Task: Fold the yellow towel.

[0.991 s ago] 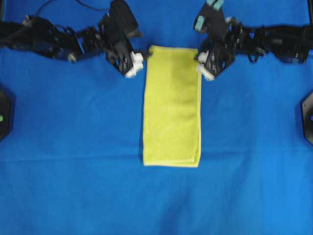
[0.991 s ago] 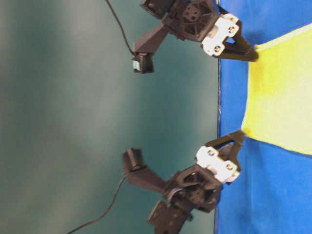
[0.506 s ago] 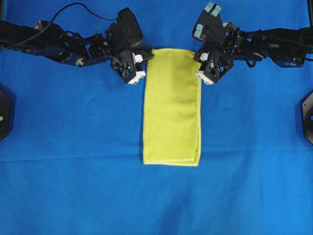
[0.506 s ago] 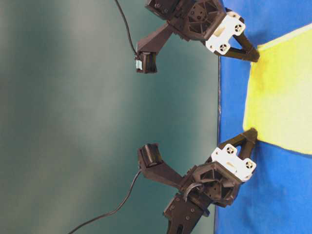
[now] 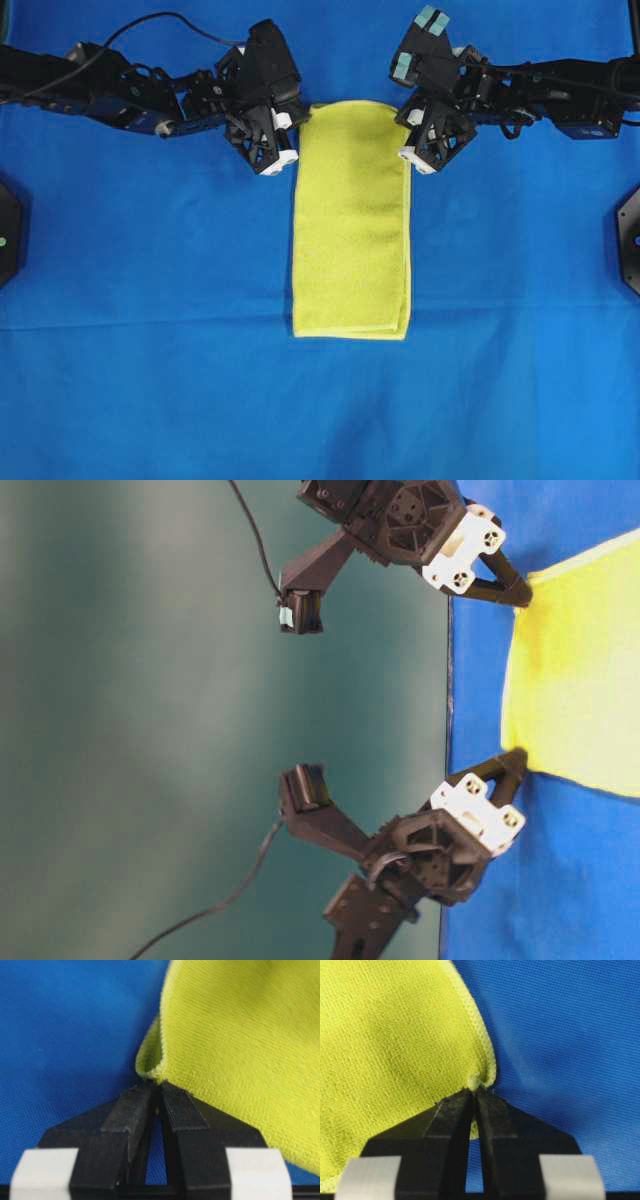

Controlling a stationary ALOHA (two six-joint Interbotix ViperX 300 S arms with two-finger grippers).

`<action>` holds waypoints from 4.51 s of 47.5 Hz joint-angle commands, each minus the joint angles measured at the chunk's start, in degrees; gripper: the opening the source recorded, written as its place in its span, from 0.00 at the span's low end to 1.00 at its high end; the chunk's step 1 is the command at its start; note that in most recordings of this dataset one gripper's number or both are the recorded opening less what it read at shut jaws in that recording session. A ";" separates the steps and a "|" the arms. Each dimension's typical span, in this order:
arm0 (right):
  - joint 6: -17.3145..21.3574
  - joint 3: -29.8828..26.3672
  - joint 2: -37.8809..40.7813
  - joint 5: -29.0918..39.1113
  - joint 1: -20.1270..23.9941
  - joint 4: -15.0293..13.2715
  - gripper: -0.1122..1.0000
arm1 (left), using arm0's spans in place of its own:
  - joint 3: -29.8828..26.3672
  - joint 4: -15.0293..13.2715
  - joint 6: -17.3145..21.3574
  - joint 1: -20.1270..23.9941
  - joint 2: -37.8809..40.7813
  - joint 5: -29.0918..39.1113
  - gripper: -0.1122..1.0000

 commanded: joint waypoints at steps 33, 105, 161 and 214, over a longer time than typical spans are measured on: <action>1.23 0.18 -9.67 4.04 3.78 0.00 0.15 | 0.00 0.09 1.93 -3.34 -8.17 2.90 0.14; 21.18 1.76 -8.53 5.63 33.49 0.00 0.15 | 2.81 -0.09 -8.00 -32.34 -9.93 10.20 0.17; 20.74 3.25 -34.98 15.29 34.37 -12.57 0.59 | 13.71 0.00 -1.05 -29.71 -39.02 12.83 0.66; 20.83 36.47 -62.40 -11.87 19.86 -15.12 0.59 | 46.23 0.00 -1.23 -24.26 -79.72 8.88 0.66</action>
